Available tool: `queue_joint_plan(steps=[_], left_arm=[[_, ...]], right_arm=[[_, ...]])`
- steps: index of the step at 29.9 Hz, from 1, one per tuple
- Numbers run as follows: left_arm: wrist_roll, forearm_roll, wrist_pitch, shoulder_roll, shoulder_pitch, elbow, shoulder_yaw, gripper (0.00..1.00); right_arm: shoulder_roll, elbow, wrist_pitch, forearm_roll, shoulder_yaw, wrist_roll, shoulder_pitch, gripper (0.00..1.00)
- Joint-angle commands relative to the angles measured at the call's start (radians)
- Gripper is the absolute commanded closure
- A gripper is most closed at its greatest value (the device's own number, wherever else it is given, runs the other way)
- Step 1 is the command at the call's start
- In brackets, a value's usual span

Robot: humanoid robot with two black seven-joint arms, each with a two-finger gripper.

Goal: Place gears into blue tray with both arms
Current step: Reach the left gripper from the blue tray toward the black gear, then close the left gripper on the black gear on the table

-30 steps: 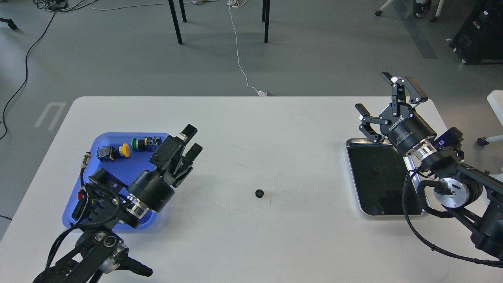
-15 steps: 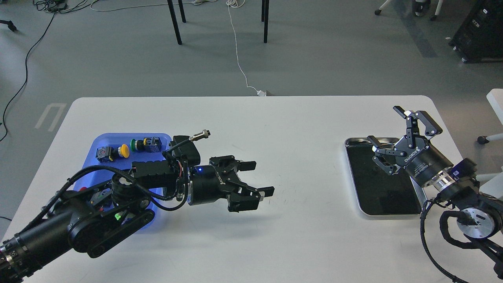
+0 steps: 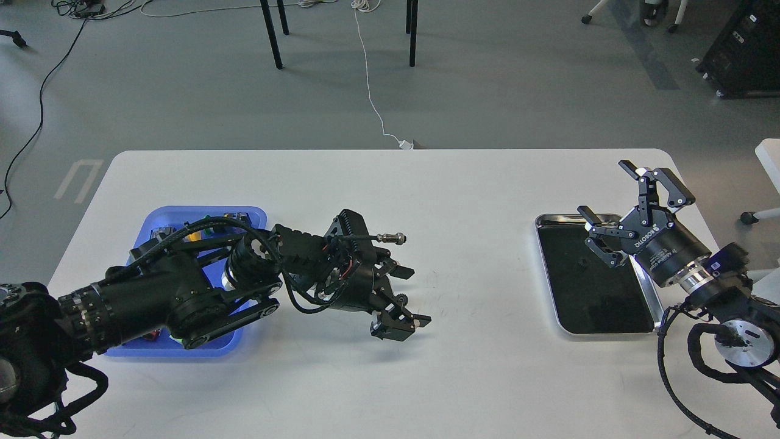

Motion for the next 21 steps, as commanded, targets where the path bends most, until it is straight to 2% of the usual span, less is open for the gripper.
queue_joint_plan(steps=[1,4,13,21], left_arm=[[0.0,0.0,0.0,-0.011,-0.003,0.055,0.004,0.15],[0.0,0.0,0.0,-0.027,-0.003,0.098,0.004,0.22],[0.0,0.0,0.0,-0.06,0.006,0.109,0.004,0.24],[0.0,0.0,0.012,-0.064,0.011,0.103,0.036,0.34]], right_arm=[[-0.001,0.0,0.0,0.0,0.0,0.0,-0.001,0.01],[0.0,0.0,0.0,-0.001,0.0,0.0,-0.004,0.01],[0.0,-0.001,0.0,-0.001,0.0,0.0,-0.004,0.01],[-0.001,-0.001,0.0,-0.001,0.0,0.0,-0.004,0.01]])
